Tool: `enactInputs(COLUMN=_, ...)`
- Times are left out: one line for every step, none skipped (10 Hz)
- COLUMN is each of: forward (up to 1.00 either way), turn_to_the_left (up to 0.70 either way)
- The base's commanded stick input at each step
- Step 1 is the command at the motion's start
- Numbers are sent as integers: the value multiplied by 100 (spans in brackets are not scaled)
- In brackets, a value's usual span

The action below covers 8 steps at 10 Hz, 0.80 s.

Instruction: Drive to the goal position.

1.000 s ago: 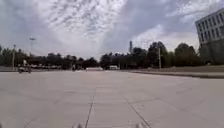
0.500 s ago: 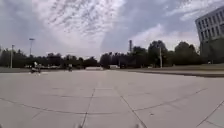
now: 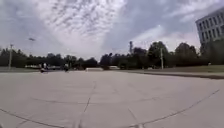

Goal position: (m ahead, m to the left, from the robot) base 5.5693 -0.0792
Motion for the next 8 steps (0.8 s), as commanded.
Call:
enactInputs(forward=70, turn_to_the_left=0)
enactInputs(forward=70, turn_to_the_left=0)
enactInputs(forward=70, turn_to_the_left=0)
enactInputs(forward=70, turn_to_the_left=0)
enactInputs(forward=70, turn_to_the_left=0)
enactInputs(forward=70, turn_to_the_left=0)
enactInputs(forward=70, turn_to_the_left=0)
enactInputs(forward=70, turn_to_the_left=0)
